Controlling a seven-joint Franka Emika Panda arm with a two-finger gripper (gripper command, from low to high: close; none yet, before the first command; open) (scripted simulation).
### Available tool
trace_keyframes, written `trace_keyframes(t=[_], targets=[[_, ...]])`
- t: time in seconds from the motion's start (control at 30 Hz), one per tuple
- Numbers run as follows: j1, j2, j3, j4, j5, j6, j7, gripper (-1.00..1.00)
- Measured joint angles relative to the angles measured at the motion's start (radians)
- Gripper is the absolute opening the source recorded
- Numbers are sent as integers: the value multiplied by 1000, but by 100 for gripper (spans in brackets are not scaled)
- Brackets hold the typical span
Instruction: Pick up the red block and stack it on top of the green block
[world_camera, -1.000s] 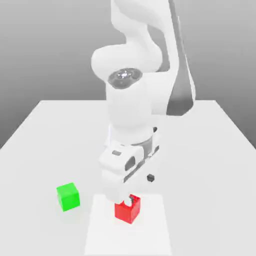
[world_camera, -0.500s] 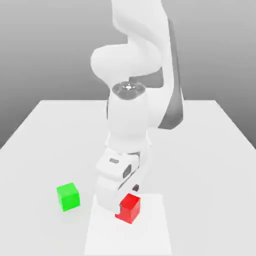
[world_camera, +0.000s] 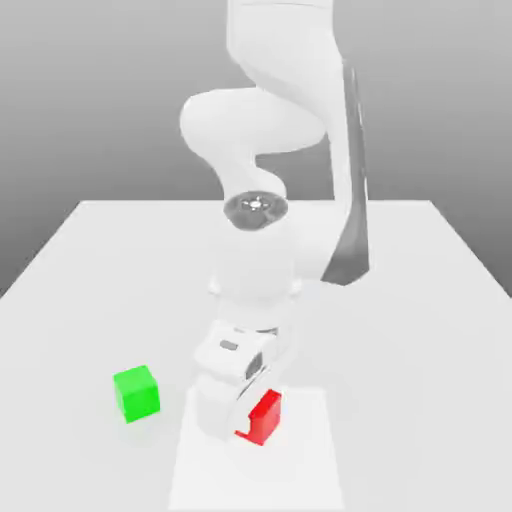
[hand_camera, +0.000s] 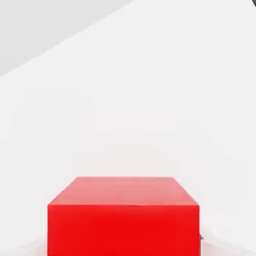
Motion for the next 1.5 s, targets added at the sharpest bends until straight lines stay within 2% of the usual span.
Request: trace_keyframes(t=[0.2,0.4,0.53,0.67,0.9,1.13,1.37,1.5], targets=[[34,-107,-72,-17,-156,-78,113,-100],[27,-179,-82,-33,-211,-149,143,-100],[36,-173,-116,-27,-157,-204,-121,-100],[-25,-170,-152,-21,-119,-250,-408,-100],[-109,-196,-172,-24,-124,-302,-863,-100],[-185,-262,-224,-43,-218,-313,-1256,-100],[-271,-366,-296,-72,-421,-290,-1569,-100],[-260,-359,-315,-67,-406,-274,-1643,-100]])
